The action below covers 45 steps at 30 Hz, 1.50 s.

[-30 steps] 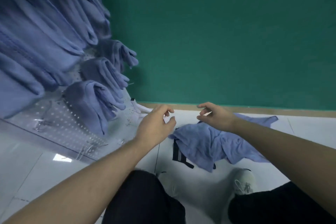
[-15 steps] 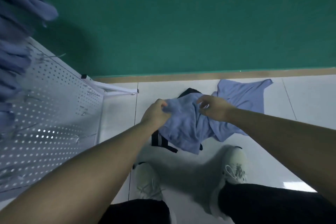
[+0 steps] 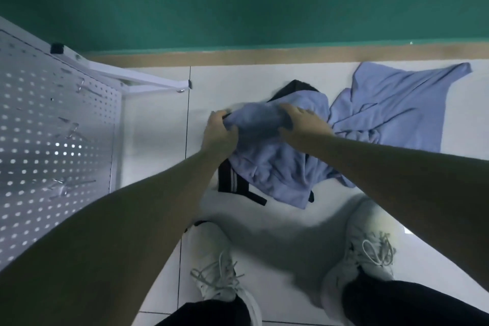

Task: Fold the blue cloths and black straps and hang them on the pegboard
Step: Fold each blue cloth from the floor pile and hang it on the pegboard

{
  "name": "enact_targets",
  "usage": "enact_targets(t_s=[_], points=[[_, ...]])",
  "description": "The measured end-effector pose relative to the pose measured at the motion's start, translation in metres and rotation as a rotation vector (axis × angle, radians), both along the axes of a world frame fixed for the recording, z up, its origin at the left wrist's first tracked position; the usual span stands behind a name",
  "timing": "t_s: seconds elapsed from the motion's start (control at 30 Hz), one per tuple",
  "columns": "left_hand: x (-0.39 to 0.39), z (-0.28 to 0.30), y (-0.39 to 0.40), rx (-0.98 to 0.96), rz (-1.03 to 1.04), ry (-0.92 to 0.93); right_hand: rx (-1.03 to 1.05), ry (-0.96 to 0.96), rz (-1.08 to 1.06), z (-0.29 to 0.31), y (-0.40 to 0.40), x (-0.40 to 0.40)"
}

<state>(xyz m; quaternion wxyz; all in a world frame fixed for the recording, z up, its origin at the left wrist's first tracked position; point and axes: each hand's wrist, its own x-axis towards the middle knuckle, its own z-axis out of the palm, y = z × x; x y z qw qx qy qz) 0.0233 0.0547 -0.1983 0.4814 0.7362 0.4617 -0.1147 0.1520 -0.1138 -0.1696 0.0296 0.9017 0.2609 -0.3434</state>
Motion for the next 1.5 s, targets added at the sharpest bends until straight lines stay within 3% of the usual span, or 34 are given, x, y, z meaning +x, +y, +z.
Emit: enact_targets(t_s=[0.07,0.2,0.27,0.33,0.43,0.6,0.67,0.8,0.97,1.1,1.23,1.5], points=[[0.000,-0.009,0.005,-0.044,-0.068,-0.014,0.110,0.072,0.050,-0.007,0.002,0.002],[-0.010,-0.007,-0.002,-0.018,-0.204,0.001,0.215,-0.027,0.113,-0.006,-0.012,-0.009],[-0.011,0.000,-0.004,0.094,-0.257,0.022,0.221,-0.021,0.132,-0.008,-0.016,-0.009],[-0.007,0.018,-0.006,0.343,-0.349,0.023,0.236,-0.034,0.193,-0.002,-0.018,-0.006],[-0.002,0.052,-0.007,0.463,-0.533,-0.171,0.460,-0.125,0.260,0.015,-0.015,-0.007],[0.003,0.115,-0.019,0.594,-0.838,-0.357,0.659,0.019,0.296,0.082,-0.009,0.002],[0.005,0.144,-0.027,0.494,-0.784,-0.462,0.652,0.121,0.243,0.109,-0.013,0.004],[0.006,0.194,-0.032,0.133,-0.559,-0.381,0.588,0.175,0.148,0.161,-0.032,0.008],[-0.005,0.245,-0.043,0.036,-0.407,-0.315,0.836,0.253,-0.083,0.214,-0.050,0.003],[-0.018,0.296,-0.051,-0.124,-0.185,-0.481,0.985,0.250,-0.217,0.259,-0.062,-0.010],[-0.028,0.340,-0.067,-0.281,0.061,-0.676,1.064,0.173,-0.191,0.306,-0.064,-0.025],[-0.054,0.392,-0.102,-0.403,0.223,-0.891,1.199,0.451,-0.226,0.366,-0.078,-0.076]])
